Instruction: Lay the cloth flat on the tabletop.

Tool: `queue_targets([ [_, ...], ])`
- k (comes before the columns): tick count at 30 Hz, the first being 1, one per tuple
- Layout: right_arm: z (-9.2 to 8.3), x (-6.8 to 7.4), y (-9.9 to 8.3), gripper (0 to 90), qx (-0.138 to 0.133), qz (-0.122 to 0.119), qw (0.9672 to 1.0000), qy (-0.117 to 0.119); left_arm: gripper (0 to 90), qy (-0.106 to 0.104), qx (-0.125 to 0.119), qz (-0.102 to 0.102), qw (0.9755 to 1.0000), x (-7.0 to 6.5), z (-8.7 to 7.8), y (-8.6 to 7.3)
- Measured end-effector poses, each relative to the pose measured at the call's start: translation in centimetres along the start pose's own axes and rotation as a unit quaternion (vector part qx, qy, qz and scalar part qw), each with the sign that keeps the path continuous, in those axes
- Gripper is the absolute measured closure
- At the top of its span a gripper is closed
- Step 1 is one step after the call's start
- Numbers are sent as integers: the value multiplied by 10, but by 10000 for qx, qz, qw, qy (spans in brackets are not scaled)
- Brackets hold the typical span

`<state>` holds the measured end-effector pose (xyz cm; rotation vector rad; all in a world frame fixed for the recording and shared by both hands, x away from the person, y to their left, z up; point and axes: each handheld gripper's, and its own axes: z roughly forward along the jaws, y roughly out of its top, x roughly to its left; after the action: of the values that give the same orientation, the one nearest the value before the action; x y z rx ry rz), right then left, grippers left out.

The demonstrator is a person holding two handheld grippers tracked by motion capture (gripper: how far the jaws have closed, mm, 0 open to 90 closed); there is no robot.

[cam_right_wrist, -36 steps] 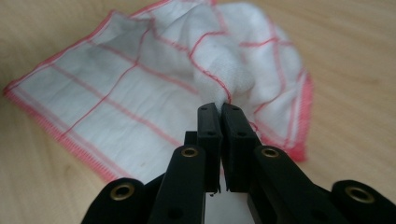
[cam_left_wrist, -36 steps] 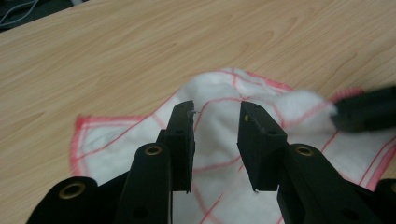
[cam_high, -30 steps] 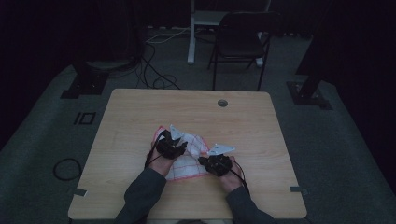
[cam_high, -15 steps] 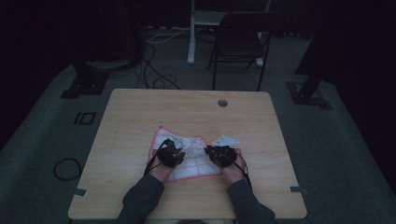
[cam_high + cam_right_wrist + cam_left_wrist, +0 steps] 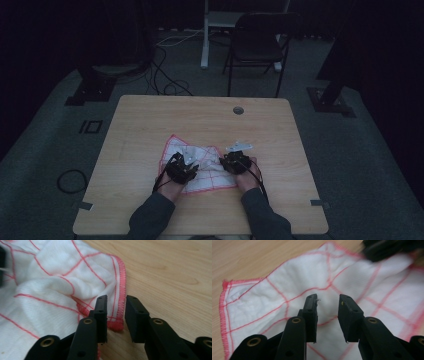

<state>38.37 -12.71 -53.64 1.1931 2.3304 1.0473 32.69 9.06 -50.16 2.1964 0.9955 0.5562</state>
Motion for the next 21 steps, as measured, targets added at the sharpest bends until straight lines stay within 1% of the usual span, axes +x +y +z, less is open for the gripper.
queue_targets([
  [3, 4, 0, -1, 721, 102, -29, 9999, -64, 700, -129, -82, 171, 9997, -15, -5, -2],
  [4, 4, 0, -1, 726, 99, -18, 9999, -64, 705, -230, -71, 185, 9995, -19, -5, -3],
  [6, 5, -1, 0, 754, 101, -34, 9999, -82, 714, -416, 7, 197, 9989, -26, -1, -6],
  [7, 5, -1, 0, 776, 116, -22, 9999, -91, 717, -464, 55, 233, 9986, -30, 2, -8],
  [8, 5, -1, 1, 799, 130, -46, 9999, -99, 719, -464, 55, 233, 9986, -30, 2, -8],
  [9, 6, 0, 2, 818, 152, -96, 9997, -149, 721, -532, 183, 310, 9979, -35, 8, -11],
  [10, 6, 0, 3, 827, 171, -164, 9995, -215, 721, -571, 214, 282, 9977, -36, 10, -13],
  [12, 6, -3, 4, 833, 200, -161, 9993, -286, 726, -637, 287, 217, 9973, -35, 15, -17],
  [14, 5, -8, 3, 836, 209, -89, 9991, -368, 729, -696, 335, 117, 9969, -33, 17, -22],
  [16, 3, -16, 2, 838, 192, 10, 9989, -435, 731, -737, 292, 43, 9968, -30, 15, -25],
  [21, -1, -35, 0, 838, 220, 101, 9979, -603, 733, -747, 270, 75, 9968, -28, 11, -30],
])
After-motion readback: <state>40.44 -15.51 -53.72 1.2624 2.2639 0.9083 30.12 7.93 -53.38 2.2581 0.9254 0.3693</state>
